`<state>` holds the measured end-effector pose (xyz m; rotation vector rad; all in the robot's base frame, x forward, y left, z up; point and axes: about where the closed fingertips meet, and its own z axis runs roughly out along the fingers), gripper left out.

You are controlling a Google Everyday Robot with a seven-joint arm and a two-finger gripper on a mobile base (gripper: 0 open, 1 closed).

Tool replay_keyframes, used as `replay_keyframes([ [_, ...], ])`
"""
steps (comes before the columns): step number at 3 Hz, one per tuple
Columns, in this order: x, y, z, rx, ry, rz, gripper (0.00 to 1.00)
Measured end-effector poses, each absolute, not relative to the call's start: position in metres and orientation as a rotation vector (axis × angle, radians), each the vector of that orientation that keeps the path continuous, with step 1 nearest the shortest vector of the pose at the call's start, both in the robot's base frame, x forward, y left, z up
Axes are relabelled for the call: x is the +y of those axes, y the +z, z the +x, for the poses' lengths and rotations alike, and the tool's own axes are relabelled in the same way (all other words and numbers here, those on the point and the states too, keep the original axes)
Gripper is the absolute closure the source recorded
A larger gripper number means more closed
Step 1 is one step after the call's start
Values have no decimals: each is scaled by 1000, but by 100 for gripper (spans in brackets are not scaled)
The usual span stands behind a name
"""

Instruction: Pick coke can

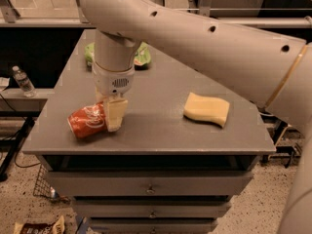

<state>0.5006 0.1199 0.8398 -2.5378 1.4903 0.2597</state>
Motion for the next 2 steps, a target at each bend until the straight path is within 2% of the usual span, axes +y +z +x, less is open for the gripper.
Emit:
replay_keyframes([
  [1, 117, 842, 500, 1496, 265, -2523, 65],
  [2, 107, 862, 510, 1463, 266, -2457, 95],
])
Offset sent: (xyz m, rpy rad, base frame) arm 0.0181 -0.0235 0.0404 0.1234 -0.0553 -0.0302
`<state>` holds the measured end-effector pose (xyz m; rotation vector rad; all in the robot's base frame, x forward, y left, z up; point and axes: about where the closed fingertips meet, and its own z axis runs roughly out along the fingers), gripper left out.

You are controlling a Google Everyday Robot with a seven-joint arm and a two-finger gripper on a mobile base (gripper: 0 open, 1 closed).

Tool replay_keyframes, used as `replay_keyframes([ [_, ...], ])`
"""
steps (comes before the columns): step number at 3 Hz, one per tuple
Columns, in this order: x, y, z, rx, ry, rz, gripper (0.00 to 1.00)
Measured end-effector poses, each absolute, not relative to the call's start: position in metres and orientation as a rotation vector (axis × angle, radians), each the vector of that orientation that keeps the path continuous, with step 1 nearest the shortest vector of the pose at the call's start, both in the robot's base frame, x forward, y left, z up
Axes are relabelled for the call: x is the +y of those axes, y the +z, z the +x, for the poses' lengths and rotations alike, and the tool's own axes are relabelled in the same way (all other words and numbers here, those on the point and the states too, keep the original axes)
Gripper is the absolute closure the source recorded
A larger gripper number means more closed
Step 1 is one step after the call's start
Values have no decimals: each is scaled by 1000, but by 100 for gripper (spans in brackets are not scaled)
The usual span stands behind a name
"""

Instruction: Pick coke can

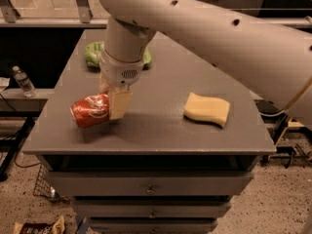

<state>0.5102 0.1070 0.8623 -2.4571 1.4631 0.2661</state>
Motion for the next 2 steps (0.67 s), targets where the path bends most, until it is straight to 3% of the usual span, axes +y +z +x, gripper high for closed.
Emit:
replay_keyframes([
  [2, 93, 906, 532, 1384, 248, -2343, 100],
])
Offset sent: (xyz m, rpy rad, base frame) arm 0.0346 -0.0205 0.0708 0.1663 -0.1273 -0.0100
